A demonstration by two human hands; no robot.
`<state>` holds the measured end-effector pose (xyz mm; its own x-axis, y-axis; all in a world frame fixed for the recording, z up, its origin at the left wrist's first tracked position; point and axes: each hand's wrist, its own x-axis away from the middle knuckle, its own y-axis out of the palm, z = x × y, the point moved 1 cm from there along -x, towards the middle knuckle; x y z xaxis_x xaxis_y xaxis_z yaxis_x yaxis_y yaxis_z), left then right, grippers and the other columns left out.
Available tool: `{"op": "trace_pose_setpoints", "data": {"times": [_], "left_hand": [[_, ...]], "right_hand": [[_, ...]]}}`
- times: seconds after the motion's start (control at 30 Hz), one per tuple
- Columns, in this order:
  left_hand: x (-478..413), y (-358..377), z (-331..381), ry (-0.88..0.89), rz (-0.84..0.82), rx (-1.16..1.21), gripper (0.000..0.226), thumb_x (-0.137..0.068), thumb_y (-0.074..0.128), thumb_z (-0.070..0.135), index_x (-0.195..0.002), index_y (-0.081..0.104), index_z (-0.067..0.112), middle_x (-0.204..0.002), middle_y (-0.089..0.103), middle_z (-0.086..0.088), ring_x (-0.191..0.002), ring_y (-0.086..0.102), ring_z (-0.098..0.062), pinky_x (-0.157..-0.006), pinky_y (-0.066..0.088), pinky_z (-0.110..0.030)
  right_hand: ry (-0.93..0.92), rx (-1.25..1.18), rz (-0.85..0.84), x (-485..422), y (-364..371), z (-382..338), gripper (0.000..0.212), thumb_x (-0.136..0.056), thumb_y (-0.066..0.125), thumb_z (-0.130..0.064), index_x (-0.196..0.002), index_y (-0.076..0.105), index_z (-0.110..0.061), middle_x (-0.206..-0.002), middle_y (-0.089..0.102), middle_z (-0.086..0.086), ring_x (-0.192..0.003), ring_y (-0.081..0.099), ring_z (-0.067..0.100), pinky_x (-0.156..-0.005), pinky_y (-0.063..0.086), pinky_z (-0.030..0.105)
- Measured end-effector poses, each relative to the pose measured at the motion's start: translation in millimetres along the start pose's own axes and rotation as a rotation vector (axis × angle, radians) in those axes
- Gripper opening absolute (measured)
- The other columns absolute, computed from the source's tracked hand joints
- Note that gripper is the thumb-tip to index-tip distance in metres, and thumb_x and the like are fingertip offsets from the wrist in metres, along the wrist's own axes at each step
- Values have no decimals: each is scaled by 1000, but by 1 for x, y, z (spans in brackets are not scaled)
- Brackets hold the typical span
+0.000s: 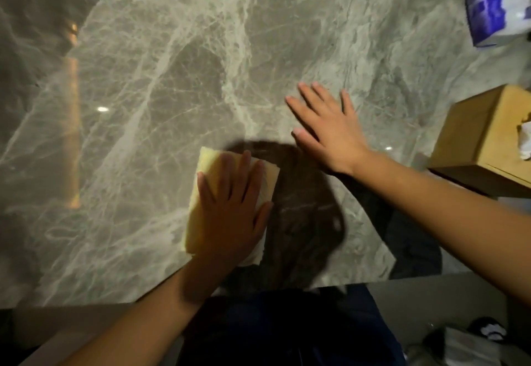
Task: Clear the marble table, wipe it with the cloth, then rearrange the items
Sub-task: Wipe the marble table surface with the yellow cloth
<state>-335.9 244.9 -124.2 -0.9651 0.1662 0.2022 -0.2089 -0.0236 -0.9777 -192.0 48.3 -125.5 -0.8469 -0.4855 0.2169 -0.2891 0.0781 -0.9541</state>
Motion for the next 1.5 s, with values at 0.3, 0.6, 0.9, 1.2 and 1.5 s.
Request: {"op": "trace_pose_setpoints", "data": {"times": [0.3,0.6,0.9,1.2,1.5], "left_hand": [[-24,2,132,-22,-24,89,67,-91,34,51,-149,24,19,-158,21,-10,-143,24,-36,-109,13,-67],[-59,-3,190,2,-2,89,64,-93,36,47,-149,24,19,-157,24,-12,-142,26,-37,-107,21,-68],[-181,-11,194,51,71,72,57,-94,29,38,-149,23,23,-159,20,-5,-146,18,-32,-108,18,-69],[-327,-38,183,-76,119,177,64,-93,26,47,-151,10,24,-162,3,0,-148,-2,-28,-112,-3,-63],[-345,-48,174,-113,146,236,62,-95,25,49,-151,10,27,-162,0,3,-149,-6,-24,-113,-8,-60]], "right_hand": [[256,-95,48,57,3,64,55,-98,38,-36,-150,23,-29,-163,11,1,-150,5,22,-118,3,52],[463,-443,278,72,-6,88,55,-97,31,-37,-149,30,-20,-161,16,5,-150,8,22,-119,5,44],[524,-788,583,63,-9,84,52,-96,28,-34,-143,31,-13,-153,31,14,-145,23,23,-120,16,41],[651,-585,509,58,1,75,54,-97,31,-39,-149,28,-23,-158,25,-4,-147,17,11,-117,17,47],[678,-756,560,27,-19,79,56,-93,30,-34,-147,34,-20,-156,30,-2,-146,20,10,-119,4,48]]}}
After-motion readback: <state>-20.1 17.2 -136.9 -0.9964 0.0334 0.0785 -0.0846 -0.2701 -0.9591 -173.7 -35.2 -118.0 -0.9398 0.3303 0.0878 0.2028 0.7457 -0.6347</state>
